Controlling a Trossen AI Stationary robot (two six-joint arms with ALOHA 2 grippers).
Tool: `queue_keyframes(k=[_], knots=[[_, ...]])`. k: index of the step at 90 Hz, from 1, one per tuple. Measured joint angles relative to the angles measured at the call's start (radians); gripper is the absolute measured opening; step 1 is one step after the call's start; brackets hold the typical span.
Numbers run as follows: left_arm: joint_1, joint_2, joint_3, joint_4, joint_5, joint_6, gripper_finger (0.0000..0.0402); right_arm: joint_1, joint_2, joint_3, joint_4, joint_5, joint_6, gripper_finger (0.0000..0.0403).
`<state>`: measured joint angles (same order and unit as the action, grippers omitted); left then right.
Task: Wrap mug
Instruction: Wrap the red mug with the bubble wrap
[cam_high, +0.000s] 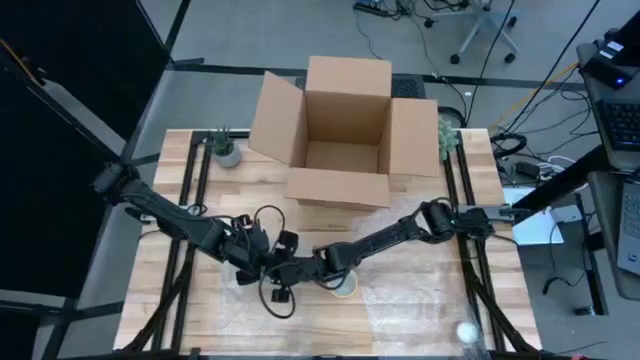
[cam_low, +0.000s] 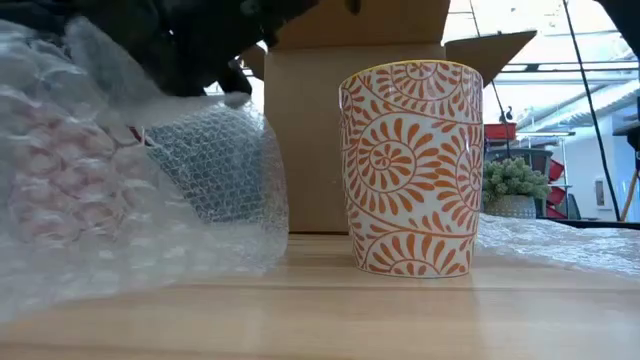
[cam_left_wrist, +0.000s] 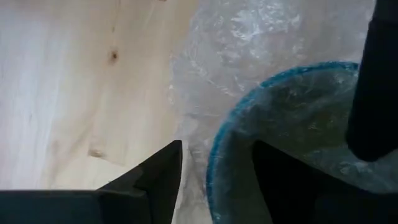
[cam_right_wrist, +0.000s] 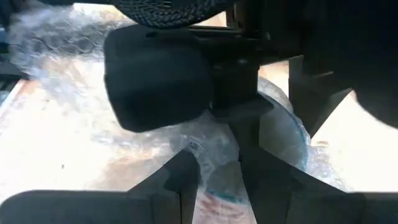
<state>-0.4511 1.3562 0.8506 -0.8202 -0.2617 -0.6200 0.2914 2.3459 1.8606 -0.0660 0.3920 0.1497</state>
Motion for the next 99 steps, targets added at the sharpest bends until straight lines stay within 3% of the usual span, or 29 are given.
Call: queue_keyframes(k=[37,48,79,99], knots=[[0.000,-0.069,0.136,-0.128,0.019,0.051,0.0183,-0.005,0.002,-0.001,-0.005,0.002,-0.006,0.0102],[0.000,-0.100,0.149,-0.120,0.041,0.051,0.0183,-0.005,0.002,-0.001,-0.007,0.002,-0.007,0.0102],[-0.030,-0.117,0.149,0.033,0.237,0.089,0.0183,-0.005,0.002,-0.003,-0.008,0.003,-0.008,0.0102],[-0.032,-0.114,0.127,0.052,0.184,0.084,0.0183,-0.005,0.003,-0.003,-0.005,0.004,-0.008,0.0102]])
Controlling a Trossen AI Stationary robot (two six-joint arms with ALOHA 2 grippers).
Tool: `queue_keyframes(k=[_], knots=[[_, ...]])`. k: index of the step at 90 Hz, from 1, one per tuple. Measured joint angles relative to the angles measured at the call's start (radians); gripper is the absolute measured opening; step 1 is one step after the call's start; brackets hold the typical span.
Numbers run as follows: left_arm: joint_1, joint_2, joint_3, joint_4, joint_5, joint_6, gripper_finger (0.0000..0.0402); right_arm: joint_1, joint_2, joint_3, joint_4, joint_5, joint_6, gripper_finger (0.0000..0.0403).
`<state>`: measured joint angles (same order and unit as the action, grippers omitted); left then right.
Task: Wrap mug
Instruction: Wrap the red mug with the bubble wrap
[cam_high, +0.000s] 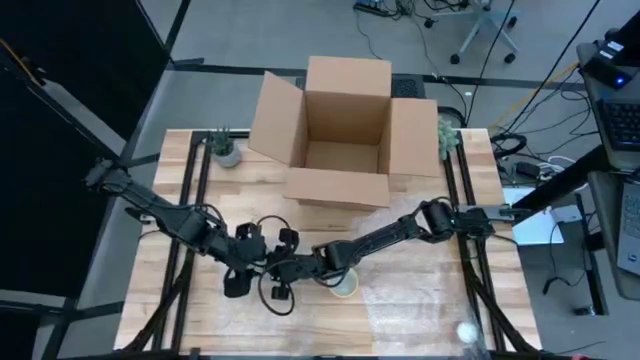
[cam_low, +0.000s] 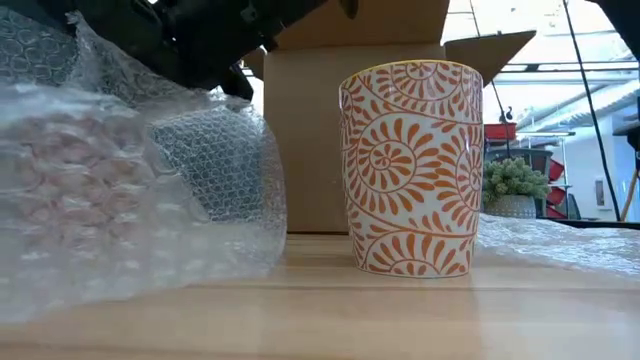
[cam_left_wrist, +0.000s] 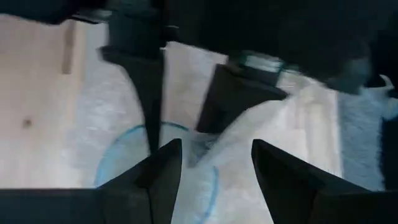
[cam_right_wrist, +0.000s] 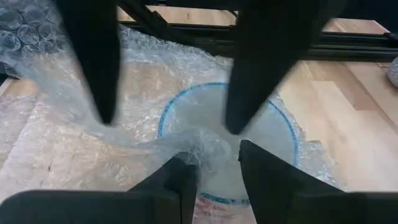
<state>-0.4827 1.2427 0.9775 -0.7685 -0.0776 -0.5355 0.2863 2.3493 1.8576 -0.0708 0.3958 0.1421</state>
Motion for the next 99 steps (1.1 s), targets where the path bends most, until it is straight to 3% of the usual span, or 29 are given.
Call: queue_keyframes(k=[65,99], knots=[[0.013,-0.002,-0.197,0.046,-0.101,-0.110,0.0183,-0.002,0.002,-0.001,0.058,-0.001,-0.012,0.0102],[0.021,0.001,-0.215,0.081,-0.098,-0.111,0.0183,0.000,0.002,0.053,0.031,-0.012,-0.069,0.0102]])
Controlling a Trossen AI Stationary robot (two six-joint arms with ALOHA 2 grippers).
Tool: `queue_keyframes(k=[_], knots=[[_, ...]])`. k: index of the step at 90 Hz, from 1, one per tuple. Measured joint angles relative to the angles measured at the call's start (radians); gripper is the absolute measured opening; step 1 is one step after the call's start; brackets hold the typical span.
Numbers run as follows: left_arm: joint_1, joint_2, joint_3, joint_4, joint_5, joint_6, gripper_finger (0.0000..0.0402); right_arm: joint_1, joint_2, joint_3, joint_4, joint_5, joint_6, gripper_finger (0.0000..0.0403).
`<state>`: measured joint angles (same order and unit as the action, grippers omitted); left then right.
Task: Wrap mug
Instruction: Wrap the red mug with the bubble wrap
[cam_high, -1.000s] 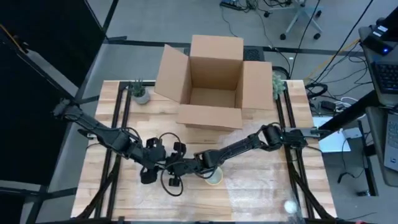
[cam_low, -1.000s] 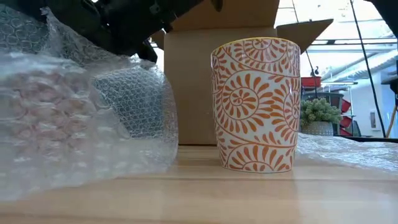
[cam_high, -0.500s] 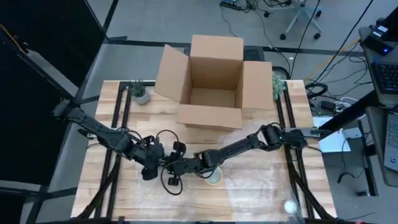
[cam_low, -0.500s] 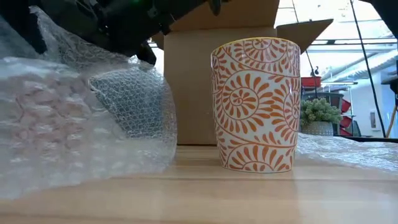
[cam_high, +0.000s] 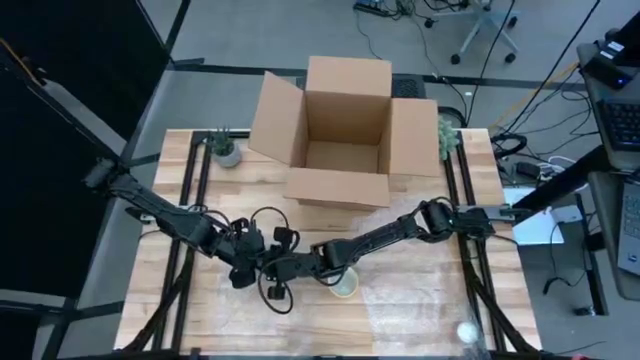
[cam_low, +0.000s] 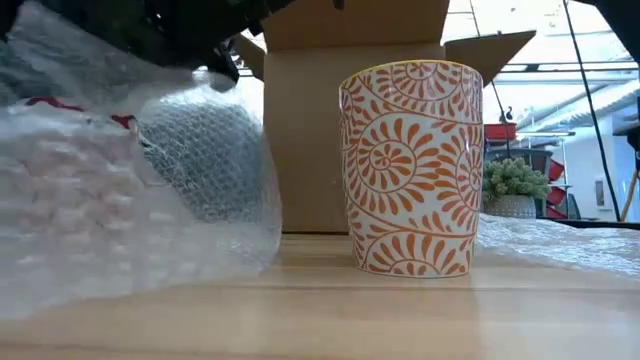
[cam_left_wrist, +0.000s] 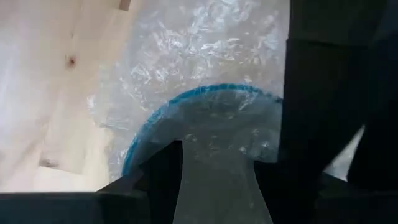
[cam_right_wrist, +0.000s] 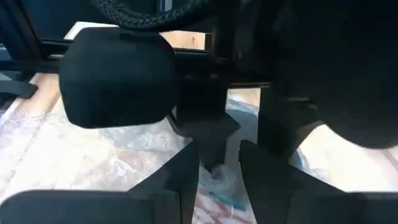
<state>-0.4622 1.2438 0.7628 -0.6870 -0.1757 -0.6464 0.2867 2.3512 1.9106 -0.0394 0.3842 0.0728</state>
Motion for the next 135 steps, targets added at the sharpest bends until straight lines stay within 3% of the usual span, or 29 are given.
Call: queue_keyframes(k=[43,85,114,135], knots=[[0.000,0.001,0.002,0.042,0.008,0.025,0.0183,-0.014,0.017,0.005,-0.059,-0.028,0.073,0.0102],[-0.002,-0.081,0.196,-0.219,0.008,0.050,0.0183,-0.016,0.017,0.005,-0.063,-0.043,0.068,0.0102],[-0.045,-0.167,0.193,-0.660,0.009,-0.282,0.0183,-0.015,0.018,0.004,-0.062,-0.044,0.066,0.0102],[-0.102,-0.179,0.069,-0.511,0.045,-0.316,0.0183,-0.015,0.018,0.004,-0.061,-0.046,0.065,0.0102]])
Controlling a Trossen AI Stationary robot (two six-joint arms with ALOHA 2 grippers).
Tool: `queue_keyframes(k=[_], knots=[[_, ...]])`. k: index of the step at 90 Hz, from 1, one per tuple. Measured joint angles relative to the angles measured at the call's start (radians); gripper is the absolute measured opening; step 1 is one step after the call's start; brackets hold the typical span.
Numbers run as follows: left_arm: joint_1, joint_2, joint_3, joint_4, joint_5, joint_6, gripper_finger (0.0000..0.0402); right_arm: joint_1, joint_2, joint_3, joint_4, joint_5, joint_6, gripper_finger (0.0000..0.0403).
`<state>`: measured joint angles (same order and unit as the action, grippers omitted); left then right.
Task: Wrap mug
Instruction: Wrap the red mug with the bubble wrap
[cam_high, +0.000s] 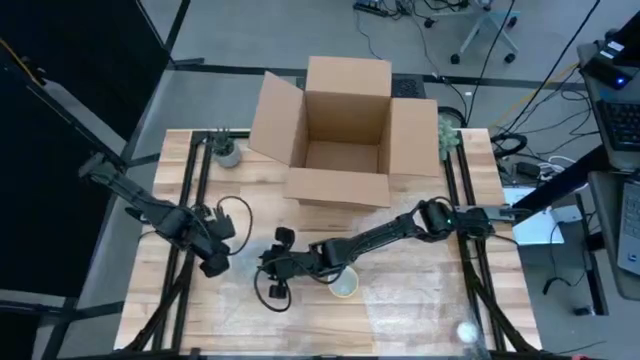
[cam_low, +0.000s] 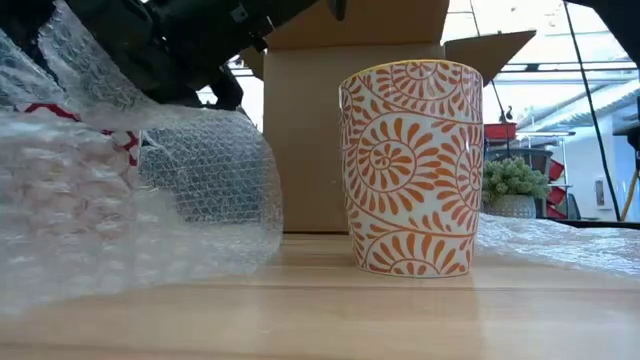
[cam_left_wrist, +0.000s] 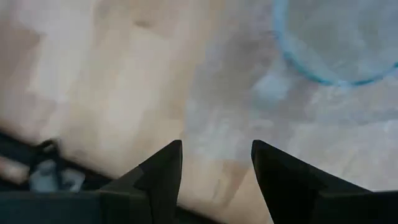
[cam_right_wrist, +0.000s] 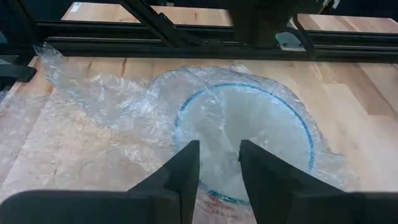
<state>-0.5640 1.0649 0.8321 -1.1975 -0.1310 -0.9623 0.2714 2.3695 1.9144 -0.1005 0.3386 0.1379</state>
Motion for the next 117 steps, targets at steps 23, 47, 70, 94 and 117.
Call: queue_keyframes(k=[23,47,70,94,117], knots=[[-0.003,-0.010,-0.025,0.212,-0.067,0.046,0.0183,0.000,0.000,0.000,0.000,-0.001,0.000,0.0102],[0.022,0.048,-0.058,0.294,-0.091,0.051,0.0183,-0.002,0.001,-0.001,0.011,-0.001,-0.004,0.0102],[0.051,0.161,-0.064,0.369,-0.099,0.052,0.0183,-0.001,0.002,-0.002,0.014,-0.005,-0.004,0.0102],[0.057,0.275,-0.061,0.421,-0.117,0.088,0.0183,0.000,0.002,-0.002,0.015,-0.008,-0.022,0.0102],[0.057,0.273,-0.065,0.457,-0.104,0.109,0.0183,-0.001,-0.021,-0.003,-0.023,-0.004,-0.067,0.0102]])
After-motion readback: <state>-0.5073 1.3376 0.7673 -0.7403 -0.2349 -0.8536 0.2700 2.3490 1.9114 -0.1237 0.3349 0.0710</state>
